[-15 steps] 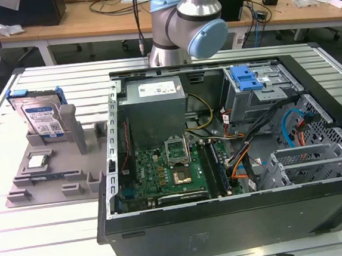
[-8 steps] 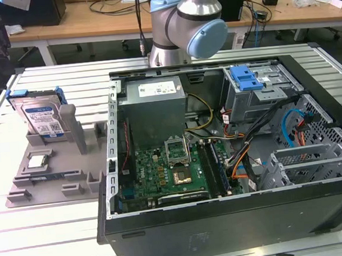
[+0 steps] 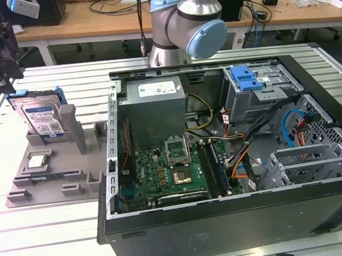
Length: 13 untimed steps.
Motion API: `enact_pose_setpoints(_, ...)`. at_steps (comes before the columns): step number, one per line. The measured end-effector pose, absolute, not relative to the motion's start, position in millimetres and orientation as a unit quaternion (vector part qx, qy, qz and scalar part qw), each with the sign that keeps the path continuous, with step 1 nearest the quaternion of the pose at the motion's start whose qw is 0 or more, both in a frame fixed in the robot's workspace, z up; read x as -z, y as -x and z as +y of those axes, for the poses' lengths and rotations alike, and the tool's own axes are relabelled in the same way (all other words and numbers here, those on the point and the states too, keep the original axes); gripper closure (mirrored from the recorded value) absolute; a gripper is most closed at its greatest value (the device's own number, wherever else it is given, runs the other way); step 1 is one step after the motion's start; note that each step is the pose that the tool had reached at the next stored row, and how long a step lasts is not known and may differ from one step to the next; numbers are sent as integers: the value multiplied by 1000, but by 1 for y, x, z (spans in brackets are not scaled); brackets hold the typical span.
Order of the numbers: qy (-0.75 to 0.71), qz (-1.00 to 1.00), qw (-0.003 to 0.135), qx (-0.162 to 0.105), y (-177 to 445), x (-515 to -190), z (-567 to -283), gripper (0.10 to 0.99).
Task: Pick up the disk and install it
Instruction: 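Pick up the disk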
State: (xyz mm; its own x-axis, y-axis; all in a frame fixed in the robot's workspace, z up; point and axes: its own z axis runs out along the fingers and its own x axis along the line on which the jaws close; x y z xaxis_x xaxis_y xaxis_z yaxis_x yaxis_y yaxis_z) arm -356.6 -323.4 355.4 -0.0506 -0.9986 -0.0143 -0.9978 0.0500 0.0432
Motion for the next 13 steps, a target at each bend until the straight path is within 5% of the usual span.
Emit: enact_pose_setpoints(13,-704,-709,11,20,355,-324,-314,545)
